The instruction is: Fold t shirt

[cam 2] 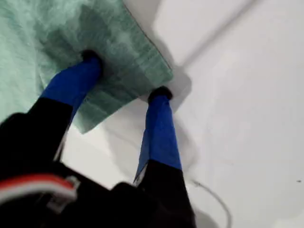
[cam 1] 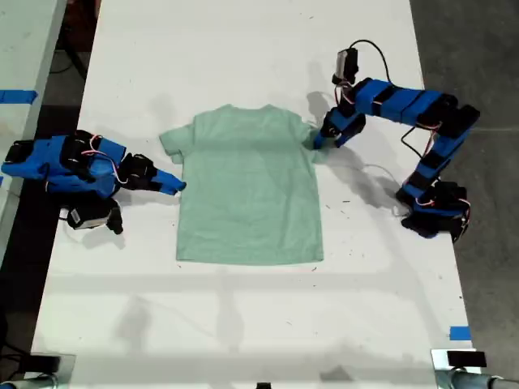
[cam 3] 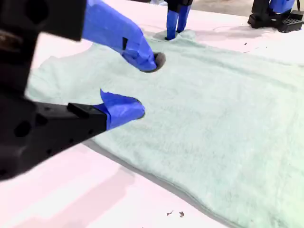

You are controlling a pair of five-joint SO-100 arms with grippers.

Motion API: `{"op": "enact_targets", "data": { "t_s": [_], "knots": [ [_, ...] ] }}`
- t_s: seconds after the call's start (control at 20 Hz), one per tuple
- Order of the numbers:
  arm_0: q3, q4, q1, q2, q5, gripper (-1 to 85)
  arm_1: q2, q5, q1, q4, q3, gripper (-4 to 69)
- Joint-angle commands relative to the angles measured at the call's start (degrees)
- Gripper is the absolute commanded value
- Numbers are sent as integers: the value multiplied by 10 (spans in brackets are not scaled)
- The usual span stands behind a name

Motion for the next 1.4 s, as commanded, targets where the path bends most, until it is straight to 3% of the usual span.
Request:
{"op": "enact_targets", "data": {
  "t_s": [0.0, 0.05, 0.1, 0.35, 0.5, 0.65, 0.85, 0.9, 1.05, 1.1, 1.35],
  "knots": [
    [23, 1, 0, 0, 3, 112, -3, 2, -16, -16, -21, 83],
    [23, 1, 2, 0, 3, 111, 3, 4, -16, -9, -24, 9],
    [23, 1, 3, -1, 3, 110, 11, 4, -15, 2, -28, -2],
    [23, 2, -2, -2, 4, 110, 112, 10, -23, 88, -83, -2],
    [23, 2, -7, -2, 5, 109, 142, 17, -69, 146, -190, -1],
    [23, 2, -13, -2, 7, 106, 118, 27, -141, 149, -285, 0],
    [23, 2, -14, -2, 7, 104, 23, 30, -227, 99, -374, 9],
    [23, 2, -15, -3, 7, 103, -13, 27, -243, 94, -401, 29],
    [23, 2, -13, -4, 7, 102, -97, 15, -271, 81, -446, 276],
    [23, 2, -13, -5, 7, 102, -98, 15, -272, 86, -446, 320],
    [23, 2, -17, -5, 10, 102, 77, 21, -209, 205, -405, 347]
  ]
}}
